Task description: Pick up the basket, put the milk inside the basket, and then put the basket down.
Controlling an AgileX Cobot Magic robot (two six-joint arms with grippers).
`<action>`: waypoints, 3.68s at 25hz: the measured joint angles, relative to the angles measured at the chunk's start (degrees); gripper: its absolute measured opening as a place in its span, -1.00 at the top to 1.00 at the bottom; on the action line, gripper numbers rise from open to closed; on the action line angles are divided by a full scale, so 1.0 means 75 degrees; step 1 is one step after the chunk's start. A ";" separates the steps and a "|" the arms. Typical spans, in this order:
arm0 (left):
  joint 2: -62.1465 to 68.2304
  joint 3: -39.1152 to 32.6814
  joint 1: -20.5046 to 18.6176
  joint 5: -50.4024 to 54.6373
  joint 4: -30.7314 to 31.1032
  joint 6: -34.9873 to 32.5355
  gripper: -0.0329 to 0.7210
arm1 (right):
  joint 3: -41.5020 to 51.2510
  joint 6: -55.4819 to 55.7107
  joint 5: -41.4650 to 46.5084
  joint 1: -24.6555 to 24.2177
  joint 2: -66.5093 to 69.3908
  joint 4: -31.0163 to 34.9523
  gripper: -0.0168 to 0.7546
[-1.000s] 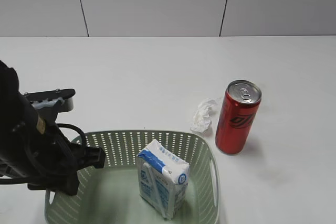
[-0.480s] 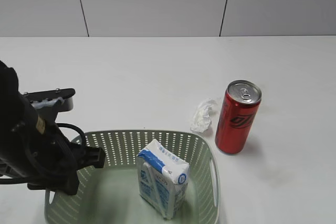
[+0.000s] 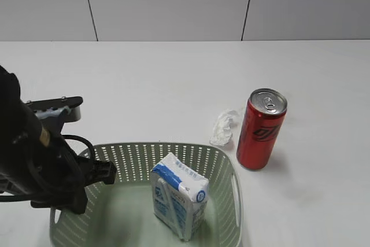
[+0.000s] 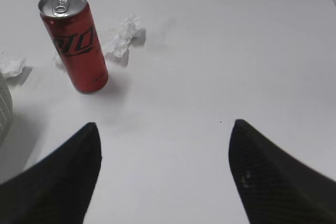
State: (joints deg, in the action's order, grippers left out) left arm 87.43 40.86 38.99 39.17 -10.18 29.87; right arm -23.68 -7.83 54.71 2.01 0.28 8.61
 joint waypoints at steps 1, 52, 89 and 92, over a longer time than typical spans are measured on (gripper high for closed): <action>-0.0009 0.0025 -0.0012 0.0009 0.0002 0.0000 0.90 | 0.0000 0.0000 -0.0008 0.0000 -0.0049 0.0000 -0.58; 0.4656 0.7077 -0.2214 0.1279 0.0546 -0.1593 -0.44 | 0.0000 0.0000 -0.0006 0.0000 -0.0068 0.0008 -0.58; 0.0258 0.5669 -0.4620 0.4052 0.1180 -0.4185 -0.65 | 0.0000 0.0551 -0.0026 0.0000 -0.0068 -0.0562 -0.58; -0.0794 0.4388 -0.4620 0.3943 0.1199 -0.4204 -0.65 | 0.0000 0.0097 -0.0026 0.0000 -0.0068 -0.0132 -0.58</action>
State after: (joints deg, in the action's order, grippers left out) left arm 81.48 73.78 4.34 68.74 -1.19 -1.66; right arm -23.68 -7.10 54.52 2.01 -0.23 7.62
